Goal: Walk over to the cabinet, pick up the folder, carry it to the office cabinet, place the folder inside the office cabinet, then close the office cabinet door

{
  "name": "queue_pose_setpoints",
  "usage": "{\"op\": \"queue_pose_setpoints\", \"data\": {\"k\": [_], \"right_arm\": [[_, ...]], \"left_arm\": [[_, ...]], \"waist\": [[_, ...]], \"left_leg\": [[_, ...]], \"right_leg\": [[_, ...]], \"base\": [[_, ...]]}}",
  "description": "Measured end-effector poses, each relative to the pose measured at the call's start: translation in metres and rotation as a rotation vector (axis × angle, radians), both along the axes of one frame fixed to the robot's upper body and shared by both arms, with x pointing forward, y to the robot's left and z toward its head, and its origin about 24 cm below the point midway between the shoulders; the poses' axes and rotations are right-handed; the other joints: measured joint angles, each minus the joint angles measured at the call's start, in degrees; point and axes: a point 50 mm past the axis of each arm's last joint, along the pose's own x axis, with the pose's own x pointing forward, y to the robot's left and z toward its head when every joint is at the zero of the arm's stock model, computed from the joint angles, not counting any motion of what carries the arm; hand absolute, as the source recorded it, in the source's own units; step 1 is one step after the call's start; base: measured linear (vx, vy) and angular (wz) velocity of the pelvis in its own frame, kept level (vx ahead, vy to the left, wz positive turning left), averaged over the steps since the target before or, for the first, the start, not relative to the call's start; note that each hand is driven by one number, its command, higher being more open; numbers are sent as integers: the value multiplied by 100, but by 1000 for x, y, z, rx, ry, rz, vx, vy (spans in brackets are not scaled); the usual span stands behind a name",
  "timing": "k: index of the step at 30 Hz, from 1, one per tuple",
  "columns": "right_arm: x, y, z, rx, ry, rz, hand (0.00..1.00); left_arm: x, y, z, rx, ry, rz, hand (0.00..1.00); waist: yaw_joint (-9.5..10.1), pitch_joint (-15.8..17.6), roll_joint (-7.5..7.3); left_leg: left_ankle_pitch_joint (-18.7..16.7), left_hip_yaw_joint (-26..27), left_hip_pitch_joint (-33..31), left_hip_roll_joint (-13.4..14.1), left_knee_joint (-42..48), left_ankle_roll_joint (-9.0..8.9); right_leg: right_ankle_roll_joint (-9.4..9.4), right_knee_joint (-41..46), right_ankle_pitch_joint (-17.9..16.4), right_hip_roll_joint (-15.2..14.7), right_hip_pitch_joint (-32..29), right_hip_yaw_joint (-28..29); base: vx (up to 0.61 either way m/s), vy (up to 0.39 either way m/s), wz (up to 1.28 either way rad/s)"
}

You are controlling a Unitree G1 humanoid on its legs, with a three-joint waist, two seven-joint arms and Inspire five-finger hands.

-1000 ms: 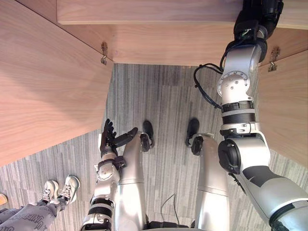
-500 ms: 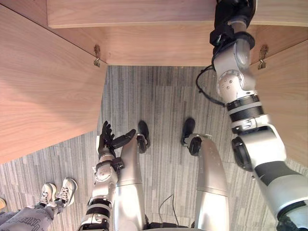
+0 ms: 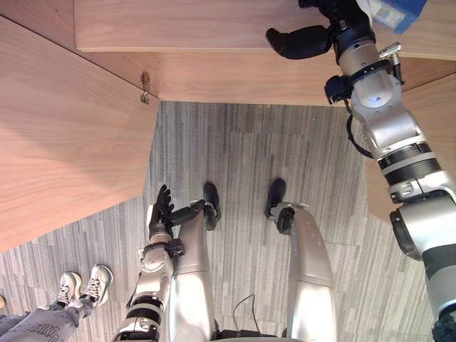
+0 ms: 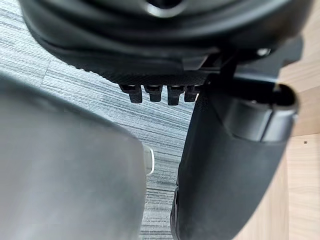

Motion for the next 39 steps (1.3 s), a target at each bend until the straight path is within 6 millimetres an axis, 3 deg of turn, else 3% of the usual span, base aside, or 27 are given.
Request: {"op": "queue_pose_setpoints", "data": {"k": [4, 12, 15, 24, 30, 34, 37, 39], "right_arm": [[2, -7, -19, 135, 101, 71, 0], [7, -5, -23, 233, 82, 20, 0], [14, 0, -12, 162, 26, -115, 0], [19, -3, 28, 243, -57, -297, 0], [18, -12, 31, 361, -54, -326, 0], [15, -21, 35, 511, -60, -315, 0], [-3, -17, 36, 586, -154, -214, 0], [-21, -9, 17, 566, -208, -129, 0]], "left_arm": [[-1, 1, -1, 3, 6, -7, 100], [-1, 2, -2, -1, 10, -12, 100], [-1, 3, -2, 0, 13, 5, 100], [1, 5, 1, -12, -9, 76, 100], [1, 6, 1, -29, -12, 110, 100], [0, 7, 2, -51, -16, 135, 100], [1, 8, 3, -50, -18, 134, 100], [-1, 7, 0, -53, 7, 131, 100]], "waist": [[1, -36, -69], [-1, -43, -84], [-14, -43, -84], [5, -43, -84], [-49, -42, -85], [-53, -41, -88], [-82, -35, -98], [-128, -24, -117]], "left_leg": [[0, 9, 49, -1, -70, 0], [0, 22, 81, 1, -130, 1], [0, 27, 76, 17, -146, 1], [24, 22, -105, -14, -192, 24], [80, -9, -147, -85, -230, 40], [92, -26, -185, -87, -190, 48], [88, -27, -146, -82, -180, 52], [56, -12, 112, -64, -218, 47]], "right_leg": [[0, -78, 0, 7, 60, -16], [7, -157, 9, 24, 93, -12], [11, -204, 32, 45, 92, -7], [29, -251, 67, 31, -69, -14], [31, -231, 67, -35, -101, -41], [42, -217, 66, -44, -123, -56], [24, -221, 84, -37, -75, -56], [23, -273, 84, -13, 194, -64]], "base": [[0, 0, 0], [-13, 1, -1], [-38, 3, -4], [-22, 6, 1], [-44, 5, 7], [-56, 5, 1], [-25, 6, 0], [10, 5, -2]]}}
